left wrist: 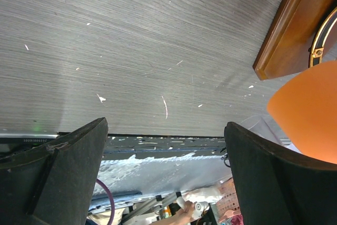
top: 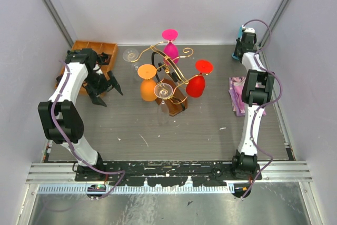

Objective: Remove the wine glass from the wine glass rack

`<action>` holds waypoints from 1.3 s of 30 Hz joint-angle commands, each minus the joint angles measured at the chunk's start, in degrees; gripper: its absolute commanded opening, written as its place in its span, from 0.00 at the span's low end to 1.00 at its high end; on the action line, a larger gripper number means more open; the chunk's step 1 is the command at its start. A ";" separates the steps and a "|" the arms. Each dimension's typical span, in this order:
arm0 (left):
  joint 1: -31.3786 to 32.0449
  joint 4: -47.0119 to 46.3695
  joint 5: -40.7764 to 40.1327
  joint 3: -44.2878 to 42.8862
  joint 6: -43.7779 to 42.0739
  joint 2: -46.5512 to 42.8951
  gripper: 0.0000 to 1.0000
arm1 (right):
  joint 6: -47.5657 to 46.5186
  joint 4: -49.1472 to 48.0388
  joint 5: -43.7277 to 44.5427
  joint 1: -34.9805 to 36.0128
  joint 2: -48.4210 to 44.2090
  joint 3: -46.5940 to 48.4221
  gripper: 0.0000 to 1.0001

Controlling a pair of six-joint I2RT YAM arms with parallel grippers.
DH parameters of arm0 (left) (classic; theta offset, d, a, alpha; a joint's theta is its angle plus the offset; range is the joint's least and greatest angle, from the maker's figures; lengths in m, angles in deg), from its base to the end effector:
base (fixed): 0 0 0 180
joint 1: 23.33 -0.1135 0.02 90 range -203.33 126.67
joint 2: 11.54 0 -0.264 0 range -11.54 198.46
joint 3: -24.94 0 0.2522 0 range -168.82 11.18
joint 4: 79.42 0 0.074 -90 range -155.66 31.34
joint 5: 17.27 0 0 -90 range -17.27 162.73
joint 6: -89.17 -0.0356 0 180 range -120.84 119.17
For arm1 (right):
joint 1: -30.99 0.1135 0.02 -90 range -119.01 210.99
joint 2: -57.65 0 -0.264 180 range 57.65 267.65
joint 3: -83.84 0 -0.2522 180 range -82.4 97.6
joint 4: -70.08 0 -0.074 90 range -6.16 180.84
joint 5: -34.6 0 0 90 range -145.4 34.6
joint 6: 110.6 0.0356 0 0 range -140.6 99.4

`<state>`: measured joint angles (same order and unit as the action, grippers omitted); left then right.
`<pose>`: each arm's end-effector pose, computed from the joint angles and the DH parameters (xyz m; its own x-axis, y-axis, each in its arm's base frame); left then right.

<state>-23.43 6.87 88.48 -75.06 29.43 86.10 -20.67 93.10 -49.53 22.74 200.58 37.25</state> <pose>0.3185 -0.0091 0.2779 -0.8725 -0.4865 0.0447 -0.4778 0.8305 -0.2864 0.5652 -0.0856 0.1721 -0.5326 0.0760 -0.8429 0.2274 0.9722 -0.0560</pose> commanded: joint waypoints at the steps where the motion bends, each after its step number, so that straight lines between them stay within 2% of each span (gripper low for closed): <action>1: 0.19 0.46 0.36 -0.26 0.24 -1.85 0.99 | -0.43 5.75 -0.18 0.10 1.00 1.24 0.29; 5: 0.27 0.01 0.80 0.09 0.24 -1.76 0.99 | -0.69 7.11 -0.22 0.03 0.27 0.68 0.22; 7: 0.30 -0.31 0.90 0.43 0.24 -2.15 0.99 | -0.76 7.73 -0.25 0.07 -0.06 0.17 0.12; 11: 0.38 -1.04 1.15 1.74 0.32 -3.18 0.99 | -1.40 9.10 -0.29 -0.01 -0.25 -0.49 0.09; 13: 0.37 -1.50 1.36 2.63 0.33 -3.65 0.99 | -2.13 9.05 -0.22 -0.16 -0.10 -0.40 0.13; 14: 0.36 -1.81 1.71 3.39 0.34 -4.03 0.99 | -2.24 9.11 -1.87 -0.45 0.00 -0.14 0.24; 17: 0.36 -2.06 2.03 3.81 0.24 -4.43 0.99 | -2.38 9.12 -2.26 -0.45 -0.09 -0.24 0.44; 21: 0.36 -2.00 1.73 3.76 0.18 -5.24 0.99 | -2.39 9.45 -2.27 -0.50 -0.17 -0.49 0.53; 24: 0.36 -2.05 1.79 3.84 0.17 -5.64 0.99 | -2.40 9.10 -2.34 -0.45 -0.70 -1.40 0.57; 35: 0.36 -2.44 1.79 4.59 0.19 -5.98 0.99 | -2.66 7.22 -2.27 -0.48 -2.57 -5.82 0.60; 39: 0.36 -2.36 1.45 4.79 0.04 -6.10 0.99 | -2.41 4.14 -2.28 -0.50 -7.48 -12.60 0.63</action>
<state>-23.17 5.08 89.37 -71.85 29.45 81.91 -22.86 94.93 -51.46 22.26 197.57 31.26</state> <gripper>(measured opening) 0.990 0.610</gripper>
